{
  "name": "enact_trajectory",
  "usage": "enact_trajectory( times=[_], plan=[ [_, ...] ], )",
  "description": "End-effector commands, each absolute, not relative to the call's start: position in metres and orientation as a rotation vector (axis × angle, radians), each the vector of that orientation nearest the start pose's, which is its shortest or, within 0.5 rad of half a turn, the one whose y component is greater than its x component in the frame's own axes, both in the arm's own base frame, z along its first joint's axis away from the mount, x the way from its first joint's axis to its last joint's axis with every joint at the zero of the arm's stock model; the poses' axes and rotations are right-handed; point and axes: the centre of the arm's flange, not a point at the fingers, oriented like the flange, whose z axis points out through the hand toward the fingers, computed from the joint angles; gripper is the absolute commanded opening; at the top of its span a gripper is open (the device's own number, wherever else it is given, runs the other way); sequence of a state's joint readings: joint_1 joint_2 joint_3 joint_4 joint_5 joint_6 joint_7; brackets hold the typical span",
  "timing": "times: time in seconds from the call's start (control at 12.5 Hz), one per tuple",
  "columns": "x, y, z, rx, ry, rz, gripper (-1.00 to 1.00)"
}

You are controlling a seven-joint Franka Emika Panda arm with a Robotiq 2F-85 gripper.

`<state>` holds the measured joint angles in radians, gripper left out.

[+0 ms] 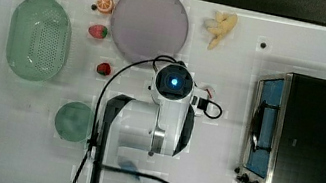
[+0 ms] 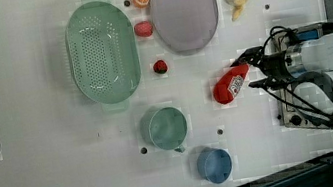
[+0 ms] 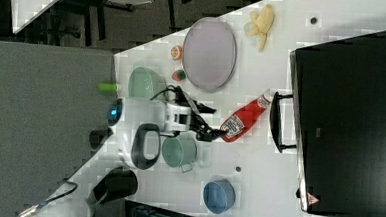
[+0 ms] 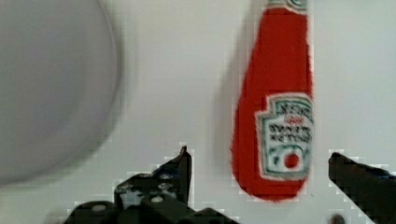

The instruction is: Pick Ketchup from oven and place it on table.

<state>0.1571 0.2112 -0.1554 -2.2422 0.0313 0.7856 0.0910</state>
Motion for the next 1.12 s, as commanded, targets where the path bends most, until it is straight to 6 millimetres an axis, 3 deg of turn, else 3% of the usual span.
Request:
enact_trajectory(
  times=[0.08, 0.16, 0.32, 0.4, 0.8, 0.96, 1.12],
  plan=[
    [0.55, -0.009, 0.372, -2.823, 1.425, 0.064, 1.0],
    [0.552, -0.008, 0.399, -2.822, 1.422, 0.073, 1.0],
    [0.566, -0.01, 0.497, -2.803, 1.408, 0.014, 1.0],
    [0.568, -0.009, 0.515, -2.803, 1.407, 0.013, 1.0],
    [0.561, -0.011, 0.58, -2.82, 1.417, 0.074, 1.0],
    [0.56, -0.013, 0.592, -2.819, 1.422, 0.076, 1.0],
    [0.56, -0.015, 0.591, -2.815, 1.427, 0.075, 1.0]
  ],
)
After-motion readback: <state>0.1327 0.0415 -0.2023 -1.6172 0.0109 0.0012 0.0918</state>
